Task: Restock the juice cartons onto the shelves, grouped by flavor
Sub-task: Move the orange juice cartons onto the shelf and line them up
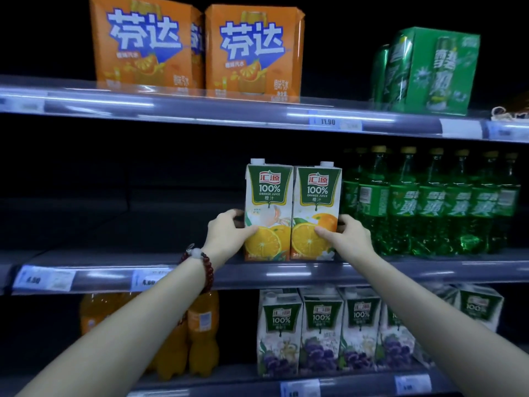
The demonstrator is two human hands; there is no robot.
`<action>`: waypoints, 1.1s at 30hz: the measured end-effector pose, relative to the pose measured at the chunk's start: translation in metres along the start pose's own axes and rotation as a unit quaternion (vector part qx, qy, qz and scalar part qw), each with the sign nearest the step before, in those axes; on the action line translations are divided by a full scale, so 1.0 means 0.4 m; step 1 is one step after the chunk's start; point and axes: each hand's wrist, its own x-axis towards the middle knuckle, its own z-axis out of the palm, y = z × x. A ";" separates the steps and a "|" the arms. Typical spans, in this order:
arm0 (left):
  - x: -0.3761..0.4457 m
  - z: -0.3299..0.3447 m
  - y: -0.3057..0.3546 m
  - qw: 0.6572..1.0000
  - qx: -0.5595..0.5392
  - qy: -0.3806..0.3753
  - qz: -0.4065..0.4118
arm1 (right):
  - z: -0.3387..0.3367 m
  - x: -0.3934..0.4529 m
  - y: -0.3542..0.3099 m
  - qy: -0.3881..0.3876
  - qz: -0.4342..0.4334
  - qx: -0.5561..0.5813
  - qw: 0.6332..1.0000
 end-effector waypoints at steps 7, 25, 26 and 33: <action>-0.040 -0.123 -0.010 0.987 0.100 -0.093 0.079 | 0.032 -0.080 -0.061 0.024 0.061 -0.131 0.989; -0.189 -0.716 -0.285 0.951 0.292 -0.085 0.051 | 0.559 -0.341 -0.496 -0.251 -0.054 -0.150 0.955; -0.198 -0.758 -0.304 0.952 0.295 -0.073 0.037 | 0.596 -0.351 -0.527 -0.262 -0.070 -0.143 0.952; -0.243 -1.030 -0.432 0.945 0.325 0.009 -0.042 | 0.866 -0.428 -0.723 -0.329 -0.153 -0.086 0.928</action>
